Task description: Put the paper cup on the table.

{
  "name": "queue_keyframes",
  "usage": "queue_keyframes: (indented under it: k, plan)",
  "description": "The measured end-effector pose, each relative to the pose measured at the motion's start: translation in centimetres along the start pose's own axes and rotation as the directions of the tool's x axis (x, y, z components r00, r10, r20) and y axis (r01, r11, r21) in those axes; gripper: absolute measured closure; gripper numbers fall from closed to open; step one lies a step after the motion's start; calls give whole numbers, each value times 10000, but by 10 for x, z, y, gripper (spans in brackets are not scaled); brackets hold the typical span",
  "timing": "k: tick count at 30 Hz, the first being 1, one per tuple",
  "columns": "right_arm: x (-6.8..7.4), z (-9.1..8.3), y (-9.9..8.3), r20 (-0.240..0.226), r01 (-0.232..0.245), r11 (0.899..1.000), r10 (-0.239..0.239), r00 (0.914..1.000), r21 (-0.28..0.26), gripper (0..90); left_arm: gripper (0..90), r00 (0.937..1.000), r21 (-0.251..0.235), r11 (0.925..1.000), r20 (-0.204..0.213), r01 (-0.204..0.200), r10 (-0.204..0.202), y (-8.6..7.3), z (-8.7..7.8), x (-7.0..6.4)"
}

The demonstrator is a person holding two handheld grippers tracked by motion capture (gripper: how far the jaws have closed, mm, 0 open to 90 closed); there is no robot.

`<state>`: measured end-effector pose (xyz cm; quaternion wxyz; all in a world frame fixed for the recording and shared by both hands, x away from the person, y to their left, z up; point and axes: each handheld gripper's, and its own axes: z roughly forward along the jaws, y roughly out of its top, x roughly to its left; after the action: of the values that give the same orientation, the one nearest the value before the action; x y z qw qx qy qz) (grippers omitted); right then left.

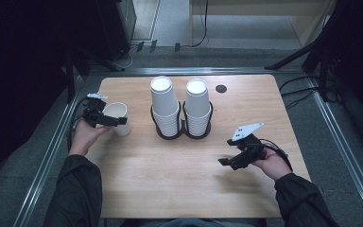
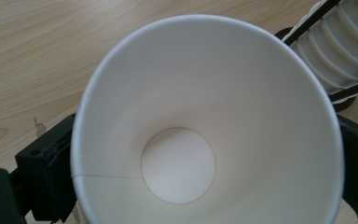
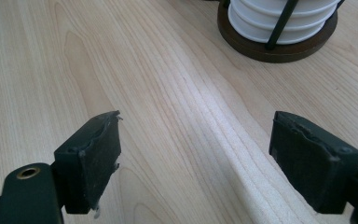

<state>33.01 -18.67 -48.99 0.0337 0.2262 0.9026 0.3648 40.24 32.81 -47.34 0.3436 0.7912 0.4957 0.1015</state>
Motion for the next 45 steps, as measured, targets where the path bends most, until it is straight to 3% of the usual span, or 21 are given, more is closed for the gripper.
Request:
queue_keyframes:
  k: [8,13,17,25,29,34,38,45]
  plan:
    - [0,1,1,-24,58,10000,-58,10000,18,164,12,9999,349,9994,-111,86,-82,4,-5,-3]
    - [2,2,1,-69,73,9999,-73,10000,76,164,12,9999,287,9996,-117,78,-75,8,-10,-6]
    - [2,2,1,-58,71,9999,-71,10000,95,165,12,9996,406,9989,131,237,-242,9,-15,-6]
    - [2,2,1,-69,124,9999,-124,9999,77,165,12,9999,343,9994,-100,25,-22,12,-25,-10]
    - [1,1,1,-56,99,9999,-99,9999,80,165,16,9999,197,9998,-12,-100,100,12,-32,-9]
    - [1,0,1,-44,102,9999,-102,9999,22,165,16,10000,41,10000,-64,-11,11,12,-44,-9]
    - [1,0,1,-31,122,9999,-122,9999,33,165,16,10000,-69,10000,60,11,-11,12,-52,-11]
    - [0,2,3,-80,170,9998,-170,9998,50,165,16,9992,96,9995,282,-289,286,14,-56,-23]
